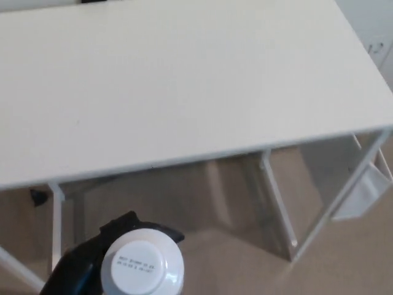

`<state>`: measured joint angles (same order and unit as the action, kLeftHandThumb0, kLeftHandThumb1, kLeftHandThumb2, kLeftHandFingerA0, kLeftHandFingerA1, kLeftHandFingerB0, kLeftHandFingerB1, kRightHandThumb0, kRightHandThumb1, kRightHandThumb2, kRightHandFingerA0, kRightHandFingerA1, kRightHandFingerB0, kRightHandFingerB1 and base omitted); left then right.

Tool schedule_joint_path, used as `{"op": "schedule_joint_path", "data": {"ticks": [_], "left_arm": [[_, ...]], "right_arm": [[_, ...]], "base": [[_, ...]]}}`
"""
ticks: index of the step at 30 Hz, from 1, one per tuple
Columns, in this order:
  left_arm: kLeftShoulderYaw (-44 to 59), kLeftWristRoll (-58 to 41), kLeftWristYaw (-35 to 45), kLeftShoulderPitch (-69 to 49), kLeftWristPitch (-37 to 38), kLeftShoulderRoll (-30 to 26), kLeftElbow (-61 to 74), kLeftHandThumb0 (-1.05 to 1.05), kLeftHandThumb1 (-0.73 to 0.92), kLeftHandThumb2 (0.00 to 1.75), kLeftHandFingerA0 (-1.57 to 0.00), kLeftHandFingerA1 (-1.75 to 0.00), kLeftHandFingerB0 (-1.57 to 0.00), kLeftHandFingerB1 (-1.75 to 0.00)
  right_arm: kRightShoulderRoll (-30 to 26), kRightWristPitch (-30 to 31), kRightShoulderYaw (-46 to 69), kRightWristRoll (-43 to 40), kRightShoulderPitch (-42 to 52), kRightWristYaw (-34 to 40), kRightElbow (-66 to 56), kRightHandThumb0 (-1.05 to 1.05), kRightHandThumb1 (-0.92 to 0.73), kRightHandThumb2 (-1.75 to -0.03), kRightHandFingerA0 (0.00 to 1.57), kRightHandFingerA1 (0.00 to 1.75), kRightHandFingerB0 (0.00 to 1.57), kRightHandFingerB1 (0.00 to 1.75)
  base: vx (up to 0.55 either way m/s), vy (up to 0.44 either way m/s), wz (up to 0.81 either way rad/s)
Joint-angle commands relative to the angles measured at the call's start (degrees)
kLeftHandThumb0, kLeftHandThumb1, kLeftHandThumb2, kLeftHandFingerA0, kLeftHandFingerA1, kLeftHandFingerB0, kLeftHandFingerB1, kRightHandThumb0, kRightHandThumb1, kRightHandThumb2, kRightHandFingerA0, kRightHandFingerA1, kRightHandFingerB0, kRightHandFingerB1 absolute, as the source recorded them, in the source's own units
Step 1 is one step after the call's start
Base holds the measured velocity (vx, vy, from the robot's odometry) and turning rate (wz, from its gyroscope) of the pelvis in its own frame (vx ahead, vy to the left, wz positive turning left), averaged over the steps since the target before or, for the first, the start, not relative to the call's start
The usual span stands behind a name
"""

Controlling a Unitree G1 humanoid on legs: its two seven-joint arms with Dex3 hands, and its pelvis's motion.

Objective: The robot picks up a bottle from a person using its left hand and walk towards the table in frontand put the bottle on the table.

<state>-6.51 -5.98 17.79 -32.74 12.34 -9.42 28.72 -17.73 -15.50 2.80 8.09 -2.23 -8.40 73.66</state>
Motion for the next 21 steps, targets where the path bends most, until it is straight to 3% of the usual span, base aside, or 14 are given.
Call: {"op": "schedule_joint_path", "data": {"ticks": [1, 4, 5, 6, 7, 21], "left_arm": [[0.05, -1.41, 0.21, 0.87, 0.94, -0.18, 0.98, -0.11, 0.78, 0.78, -1.17, -1.14, -0.86, -1.05], [-0.02, -1.68, 0.27, 1.12, 0.59, -0.11, 1.43, -0.11, 0.77, 0.79, -1.16, -1.15, -0.86, -1.05], [0.02, -1.65, 0.23, 0.97, 0.45, -0.19, 1.91, -0.11, 0.77, 0.79, -1.17, -1.14, -0.86, -1.04], [0.04, -1.64, 0.13, 1.83, 0.14, -0.13, 2.31, -0.1, 0.77, 0.79, -1.16, -1.14, -0.86, -1.05], [0.04, -1.67, 0.1, 1.85, -0.03, -0.12, 2.52, -0.1, 0.77, 0.78, -1.16, -1.14, -0.86, -1.05], [1.71, -2.91, -0.4, 4.65, -1.19, 0.14, 3.93, -0.09, 0.8, 0.76, -1.15, -1.16, -0.87, -1.04]], "right_arm": [[-0.68, 0.46, 0.26, -0.59, -0.26, -0.51, -0.13, -0.57, -0.51, -0.9, 0.4, 0.54, 0.32, 0.48], [-0.71, 0.76, 0.34, -0.66, -0.44, -0.51, -0.2, -0.58, -0.51, -0.89, 0.4, 0.54, 0.31, 0.48], [-0.86, 0.68, -0.17, -0.1, -0.46, -0.36, -0.19, -0.56, -0.63, -0.6, 0.46, 0.4, 0.43, 0.36], [-1.12, 0.49, -0.65, 0.38, -0.92, -0.51, -0.25, -0.57, -0.53, -0.9, 0.41, 0.55, 0.28, 0.47], [-1.17, 0.48, -0.97, 0.65, -1.01, -0.21, -0.26, -0.57, -0.64, -0.6, 0.45, 0.39, 0.39, 0.36], [-1.25, 1.45, -1.54, 0.46, -1.24, 0.13, -0.15, -0.58, -0.64, -0.6, 0.46, 0.4, 0.4, 0.36]], "base": [[0.37, -0.166, -0.82], [0.29, -0.138, 0.29], [0.27, -0.12, 0.0], [0.26, -0.109, -0.05], [0.16, -0.079, -0.01], [0.08, 0.102, 0.0]]}}
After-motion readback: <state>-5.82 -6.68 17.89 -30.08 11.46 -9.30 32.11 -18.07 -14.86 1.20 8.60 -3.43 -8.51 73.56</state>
